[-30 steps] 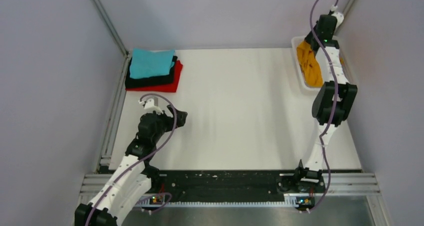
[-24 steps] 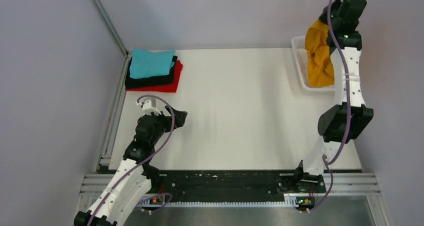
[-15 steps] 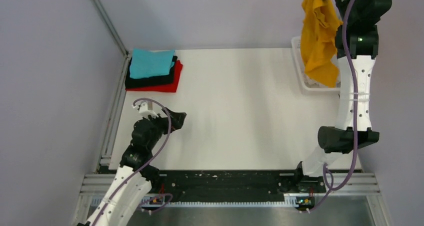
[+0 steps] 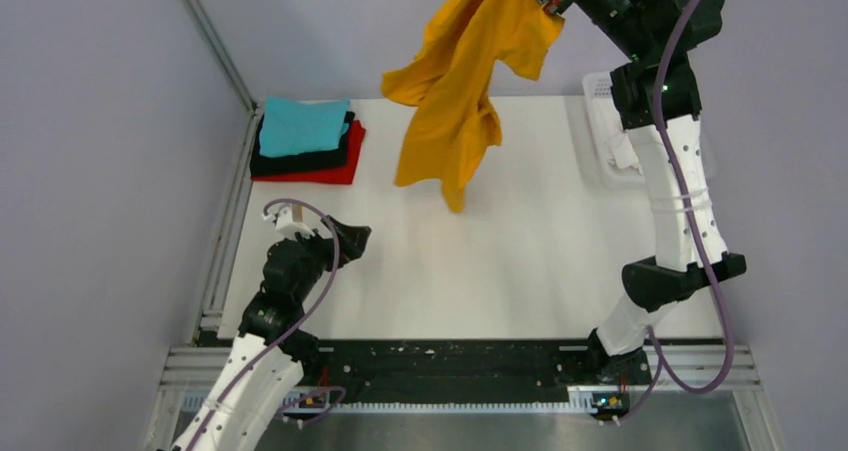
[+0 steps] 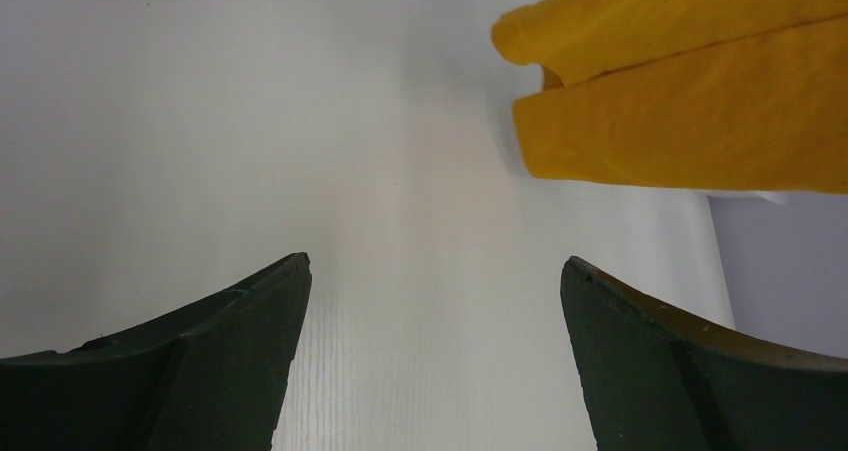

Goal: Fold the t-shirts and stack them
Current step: Move the tshirt to the center of the board

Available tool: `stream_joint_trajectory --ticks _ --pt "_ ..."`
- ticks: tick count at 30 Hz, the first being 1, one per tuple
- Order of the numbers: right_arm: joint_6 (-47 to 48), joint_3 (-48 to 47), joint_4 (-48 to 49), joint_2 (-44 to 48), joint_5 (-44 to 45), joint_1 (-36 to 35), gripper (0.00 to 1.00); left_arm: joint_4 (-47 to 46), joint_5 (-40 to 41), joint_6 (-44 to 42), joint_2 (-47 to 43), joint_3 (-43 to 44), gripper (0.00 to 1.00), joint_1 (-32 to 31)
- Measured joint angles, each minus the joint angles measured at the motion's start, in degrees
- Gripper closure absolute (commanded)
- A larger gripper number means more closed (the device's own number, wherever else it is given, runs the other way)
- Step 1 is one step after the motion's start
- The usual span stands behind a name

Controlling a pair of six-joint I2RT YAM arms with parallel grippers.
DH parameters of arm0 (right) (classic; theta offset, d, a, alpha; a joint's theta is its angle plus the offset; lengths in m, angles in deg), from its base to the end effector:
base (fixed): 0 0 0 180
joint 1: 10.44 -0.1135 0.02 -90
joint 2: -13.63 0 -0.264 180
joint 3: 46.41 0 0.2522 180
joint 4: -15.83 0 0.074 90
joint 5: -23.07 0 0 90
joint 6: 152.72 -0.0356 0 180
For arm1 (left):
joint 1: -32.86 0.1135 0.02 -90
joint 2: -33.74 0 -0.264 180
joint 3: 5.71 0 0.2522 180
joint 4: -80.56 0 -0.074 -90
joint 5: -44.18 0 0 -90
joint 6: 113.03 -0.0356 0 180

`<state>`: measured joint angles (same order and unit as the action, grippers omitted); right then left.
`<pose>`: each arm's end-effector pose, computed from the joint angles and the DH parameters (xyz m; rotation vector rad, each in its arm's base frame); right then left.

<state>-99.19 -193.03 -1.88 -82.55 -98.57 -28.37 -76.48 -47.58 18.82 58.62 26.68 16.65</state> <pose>0.2766 0.1091 0.6268 -0.3618 1.1032 1.1224 0.1304 -0.0391 0.2283 -0.4009 1.8621 -0.7290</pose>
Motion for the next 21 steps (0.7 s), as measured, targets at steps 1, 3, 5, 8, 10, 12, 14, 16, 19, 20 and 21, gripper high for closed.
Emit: stream_joint_trajectory --ticks 1,3,5,8,10,12,14,16,19,20,21 --pt "-0.3 0.1 1.0 0.0 0.0 -0.5 1.0 0.2 0.0 0.1 0.0 0.0 0.01 0.0" --pt "-0.7 2.0 3.5 0.6 0.3 -1.1 1.0 1.0 0.2 0.2 0.0 0.0 0.01 0.0" --pt "-0.7 7.1 5.5 2.5 1.7 -1.1 1.0 1.9 0.2 0.3 0.0 0.2 0.01 0.0" --pt "-0.2 19.2 7.1 7.1 5.8 -1.1 1.0 3.3 0.3 0.4 0.0 0.6 0.01 0.0" --pt "0.3 32.1 8.1 12.3 11.0 -1.1 1.0 4.4 0.7 0.7 0.0 1.2 0.01 0.0" --pt "0.8 47.0 8.3 18.2 17.7 -1.1 1.0 5.4 1.6 1.0 0.0 1.4 0.01 0.0" --pt "1.6 61.1 7.2 23.7 25.1 -1.0 1.0 6.2 2.3 1.5 0.1 1.4 0.01 0.0" --pt "1.9 72.1 5.4 27.5 31.7 -0.7 0.92 6.7 2.9 1.7 0.8 1.4 0.01 0.0" --pt "1.6 85.7 1.8 31.1 38.1 1.8 0.52 7.6 2.9 2.0 3.3 1.4 0.01 0.0" --pt "1.0 88.6 0.5 31.5 39.4 3.0 0.42 7.9 2.9 2.1 4.3 1.4 0.01 0.0" --pt "1.3 92.1 -1.2 31.8 40.9 4.7 0.34 8.1 2.6 2.3 5.8 1.4 0.01 0.0"
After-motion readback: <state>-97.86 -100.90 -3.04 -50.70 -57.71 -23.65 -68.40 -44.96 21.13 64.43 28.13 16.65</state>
